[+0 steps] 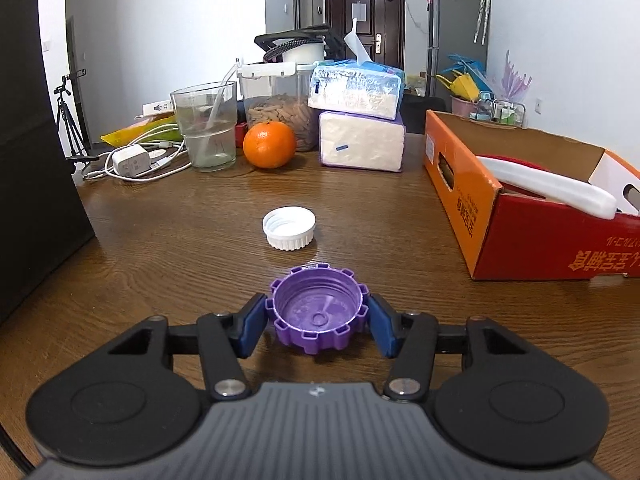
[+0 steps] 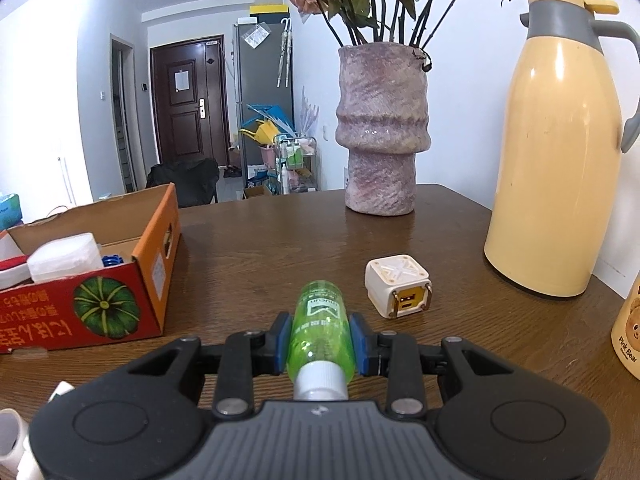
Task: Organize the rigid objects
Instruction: 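Carry the green spray bottle and purple cap over the cardboard box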
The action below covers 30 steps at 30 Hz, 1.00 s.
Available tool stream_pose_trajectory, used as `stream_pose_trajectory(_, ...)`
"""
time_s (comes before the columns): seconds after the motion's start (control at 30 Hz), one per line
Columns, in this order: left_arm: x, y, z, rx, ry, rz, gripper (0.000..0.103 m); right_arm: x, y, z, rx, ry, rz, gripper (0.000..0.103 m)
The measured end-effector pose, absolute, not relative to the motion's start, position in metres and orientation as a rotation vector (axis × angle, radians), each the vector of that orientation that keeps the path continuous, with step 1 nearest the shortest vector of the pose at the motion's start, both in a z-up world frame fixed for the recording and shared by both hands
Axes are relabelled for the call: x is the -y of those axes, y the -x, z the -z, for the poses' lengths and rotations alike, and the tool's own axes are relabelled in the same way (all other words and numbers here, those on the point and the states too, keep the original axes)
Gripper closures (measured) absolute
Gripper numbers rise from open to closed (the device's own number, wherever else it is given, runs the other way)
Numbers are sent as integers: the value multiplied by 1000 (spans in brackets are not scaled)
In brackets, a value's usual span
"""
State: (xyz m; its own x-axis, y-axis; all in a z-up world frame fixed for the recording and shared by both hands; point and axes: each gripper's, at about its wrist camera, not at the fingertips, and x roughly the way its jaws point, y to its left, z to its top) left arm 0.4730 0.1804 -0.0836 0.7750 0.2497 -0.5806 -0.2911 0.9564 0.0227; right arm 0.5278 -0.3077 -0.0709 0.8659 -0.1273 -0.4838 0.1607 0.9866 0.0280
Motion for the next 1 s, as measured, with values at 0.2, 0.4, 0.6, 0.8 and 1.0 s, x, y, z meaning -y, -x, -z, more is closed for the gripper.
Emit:
stream_pose_trajectory(0.2, -179, -468, 79, -589, 64, -304, 48, 302, -520, 67, -484, -75, 142, 73)
stream_pose_trajectory(0.4, -173, -460, 70, -540, 63, -301, 47, 294, -512, 62, -461, -83, 131, 73)
stream_pose_trajectory(0.6, -161, -448, 59, -488, 64, -281, 48, 283, -504, 58, -441, -88, 110, 73)
stream_pose_trajectory(0.8, -147, -439, 51, -450, 77, -255, 48, 268, -495, 51, -423, -104, 62, 73)
stream_pose_trajectory(1.0, -128, -431, 44, -420, 87, -213, 47, 249, -484, 45, -399, -108, 13, 73)
